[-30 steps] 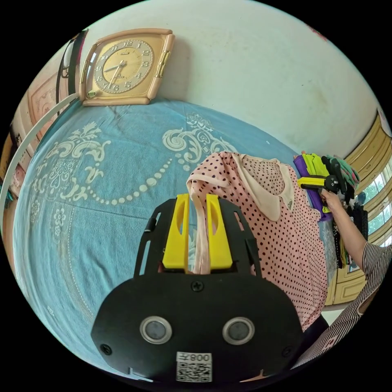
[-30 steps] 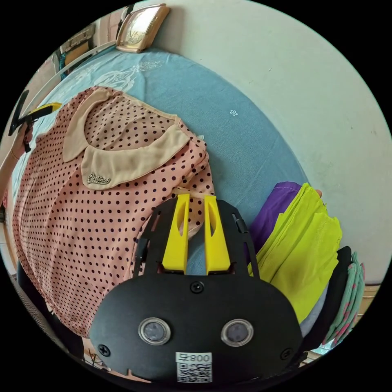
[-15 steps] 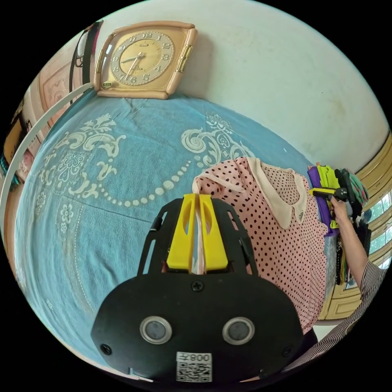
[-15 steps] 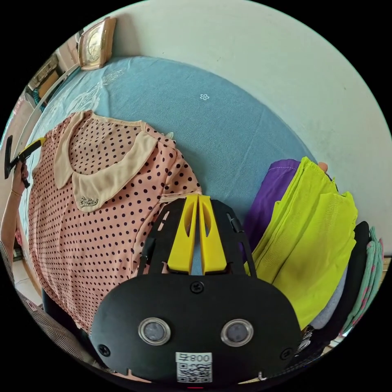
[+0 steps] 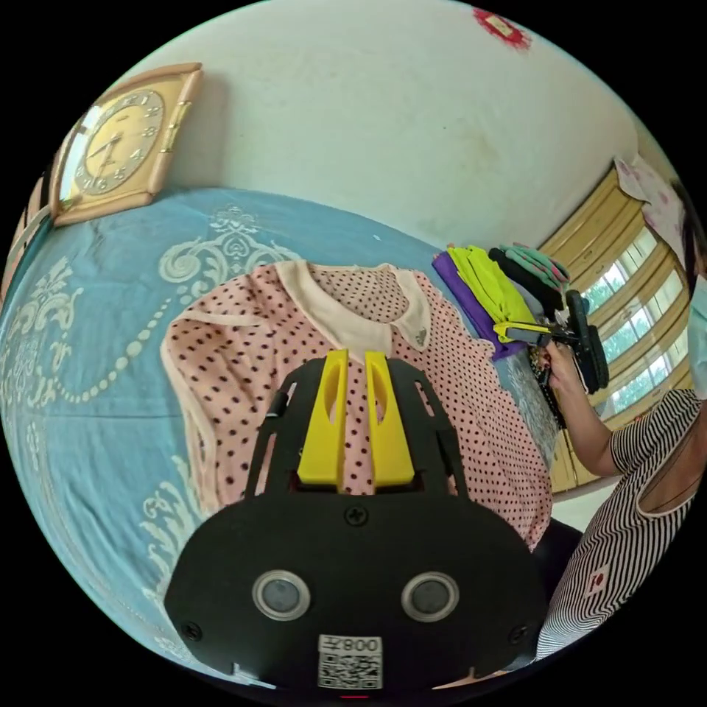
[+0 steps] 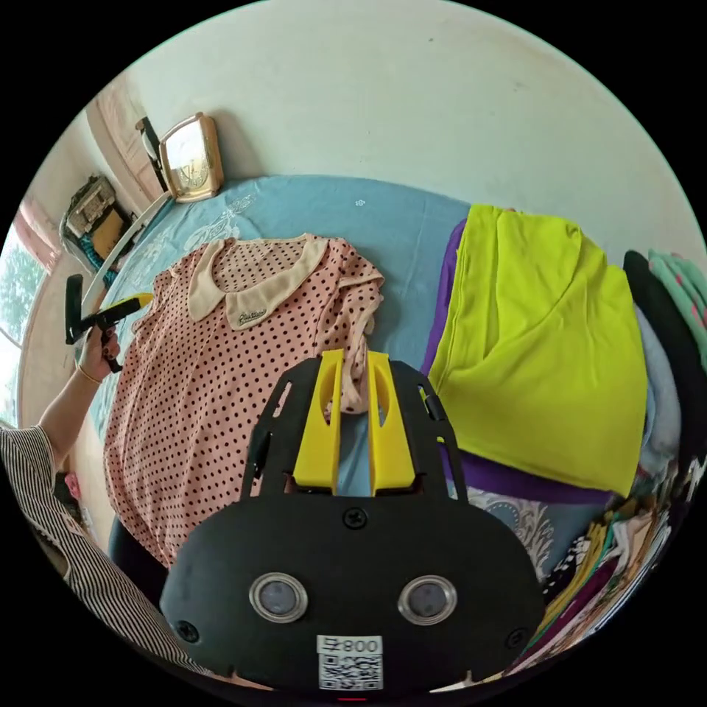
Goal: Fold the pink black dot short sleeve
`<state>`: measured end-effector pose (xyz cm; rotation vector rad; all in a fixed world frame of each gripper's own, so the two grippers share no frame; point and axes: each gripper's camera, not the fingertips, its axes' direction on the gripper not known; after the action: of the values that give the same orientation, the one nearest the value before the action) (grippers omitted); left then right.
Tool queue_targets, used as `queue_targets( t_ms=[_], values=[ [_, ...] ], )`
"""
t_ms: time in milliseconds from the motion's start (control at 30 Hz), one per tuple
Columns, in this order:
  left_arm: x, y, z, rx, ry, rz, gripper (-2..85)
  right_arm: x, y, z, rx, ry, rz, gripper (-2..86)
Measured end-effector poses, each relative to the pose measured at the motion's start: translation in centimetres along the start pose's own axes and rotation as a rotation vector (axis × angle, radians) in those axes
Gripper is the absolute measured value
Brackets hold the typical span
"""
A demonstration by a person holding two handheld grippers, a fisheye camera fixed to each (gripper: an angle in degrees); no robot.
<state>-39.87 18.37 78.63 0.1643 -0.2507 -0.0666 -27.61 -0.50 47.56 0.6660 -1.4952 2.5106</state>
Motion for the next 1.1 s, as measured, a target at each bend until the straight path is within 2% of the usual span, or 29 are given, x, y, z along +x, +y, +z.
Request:
queue_targets(
  t_ms=[167, 300, 400, 600, 667, 733, 833, 933, 1033, 1100],
  values=[
    [9.2, -7.0, 7.6, -0.110, 0.129, 0.238, 7.4, 4.2, 7.8, -0.5, 0.016, -0.233, 0.243, 11.0],
    [15.6, -12.8, 12.8, -0.145, 0.170, 0.361, 8.5, 6.6, 11.5, -1.2, 0.058, -0.213, 0.376, 11.3],
    [19.9, -17.7, 16.9, -0.174, 0.176, 0.398, 9.6, 8.5, 13.7, -1.2, 0.097, -0.321, 0.450, 11.4],
    [25.8, -23.9, 24.8, -0.327, 0.030, 0.441, 9.3, 10.7, 16.0, -1.6, 0.124, -0.380, 0.514, 10.3],
    [27.1, -24.7, 27.1, -0.376, -0.043, 0.464, 6.2, 11.1, 16.5, -1.7, 0.132, -0.414, 0.517, 9.0],
    [27.5, -25.1, 27.4, -0.350, -0.111, 0.461, 3.7, 11.1, 16.6, -1.9, 0.135, -0.430, 0.515, 7.6],
    [26.9, -25.9, 26.4, -0.292, -0.038, 0.405, 2.0, 10.5, 16.7, -2.7, 0.150, -0.424, 0.488, 4.6],
    [24.6, -26.0, 23.6, -0.165, 0.142, 0.291, 1.5, 9.0, 16.5, -4.6, 0.198, -0.412, 0.417, 2.7],
    [20.3, -24.8, 21.1, -0.070, 0.353, 0.140, 1.6, 5.8, 16.0, -7.6, 0.256, -0.369, 0.257, 2.1],
    [17.4, -23.7, 20.1, -0.048, 0.406, 0.047, 1.9, 3.0, 15.4, -9.2, 0.278, -0.345, 0.129, 2.0]
  ],
)
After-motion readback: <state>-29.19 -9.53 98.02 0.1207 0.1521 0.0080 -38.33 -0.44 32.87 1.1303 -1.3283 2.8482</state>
